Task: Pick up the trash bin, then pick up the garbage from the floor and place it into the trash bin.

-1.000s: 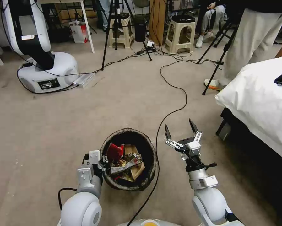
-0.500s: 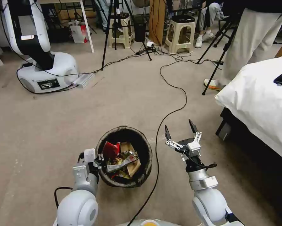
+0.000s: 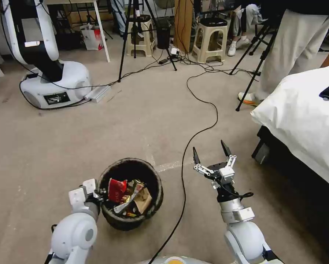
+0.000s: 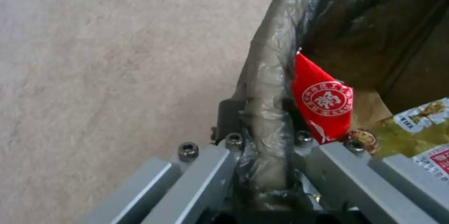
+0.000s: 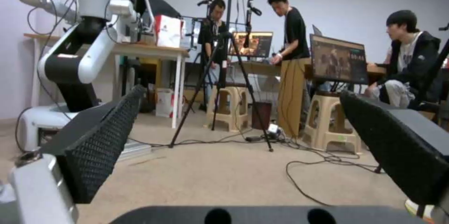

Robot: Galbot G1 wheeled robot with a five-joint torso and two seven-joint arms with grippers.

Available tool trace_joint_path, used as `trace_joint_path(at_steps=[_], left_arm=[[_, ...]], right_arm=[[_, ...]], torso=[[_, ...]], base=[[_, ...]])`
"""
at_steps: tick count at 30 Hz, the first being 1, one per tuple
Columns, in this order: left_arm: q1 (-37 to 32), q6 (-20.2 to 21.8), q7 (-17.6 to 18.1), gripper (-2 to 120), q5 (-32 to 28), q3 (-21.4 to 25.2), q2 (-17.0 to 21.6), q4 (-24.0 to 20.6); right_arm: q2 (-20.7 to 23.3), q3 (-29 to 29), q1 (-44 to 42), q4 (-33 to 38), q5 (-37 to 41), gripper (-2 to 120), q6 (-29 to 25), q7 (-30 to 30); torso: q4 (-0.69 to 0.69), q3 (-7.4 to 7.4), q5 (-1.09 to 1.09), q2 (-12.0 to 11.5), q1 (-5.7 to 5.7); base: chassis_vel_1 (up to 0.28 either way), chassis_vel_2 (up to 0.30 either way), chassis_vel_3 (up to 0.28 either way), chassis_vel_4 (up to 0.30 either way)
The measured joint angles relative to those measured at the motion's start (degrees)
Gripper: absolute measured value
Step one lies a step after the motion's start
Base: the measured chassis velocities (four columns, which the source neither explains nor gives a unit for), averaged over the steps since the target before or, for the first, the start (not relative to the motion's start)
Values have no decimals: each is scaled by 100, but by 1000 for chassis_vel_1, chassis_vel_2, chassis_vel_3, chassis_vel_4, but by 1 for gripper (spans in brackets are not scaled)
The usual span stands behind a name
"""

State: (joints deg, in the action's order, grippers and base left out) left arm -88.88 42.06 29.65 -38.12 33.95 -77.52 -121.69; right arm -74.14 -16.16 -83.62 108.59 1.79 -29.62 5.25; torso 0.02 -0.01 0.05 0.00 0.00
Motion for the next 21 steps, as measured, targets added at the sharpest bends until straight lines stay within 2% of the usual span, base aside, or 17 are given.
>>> trace_joint_path(at_steps=[11,13,15,17,19,21], left_arm=[[107,-7,-6,0,-183,92,-27,281],[145,-7,-5,5,-198,94,-30,323],[145,-7,-5,5,-198,94,-30,323],[171,-2,-18,19,-203,69,-30,352],[173,-2,-22,21,-203,62,-31,350],[180,3,-37,34,-191,27,-35,322]], right_arm=[[-13,-6,-31,-38,-21,100,-76,-42],[-20,-7,-45,-40,-38,100,-99,-64],[-20,-7,-45,-40,-38,100,-99,-64],[-34,-5,-70,-60,-65,100,-126,-92],[-35,-2,-74,-62,-70,100,-130,-97],[-42,18,-80,-72,-94,100,-141,-123]], torso=[[0,0,-2,0,0],[-1,0,-4,0,0],[-1,0,-4,0,0],[-5,1,-10,-1,0],[-5,0,-9,-1,0],[-4,1,-9,-1,0]], base=[[0,0,0,0],[0,0,0,0],[0,0,0,0],[0,0,0,0],[0,0,0,0],[0,0,0,0]])
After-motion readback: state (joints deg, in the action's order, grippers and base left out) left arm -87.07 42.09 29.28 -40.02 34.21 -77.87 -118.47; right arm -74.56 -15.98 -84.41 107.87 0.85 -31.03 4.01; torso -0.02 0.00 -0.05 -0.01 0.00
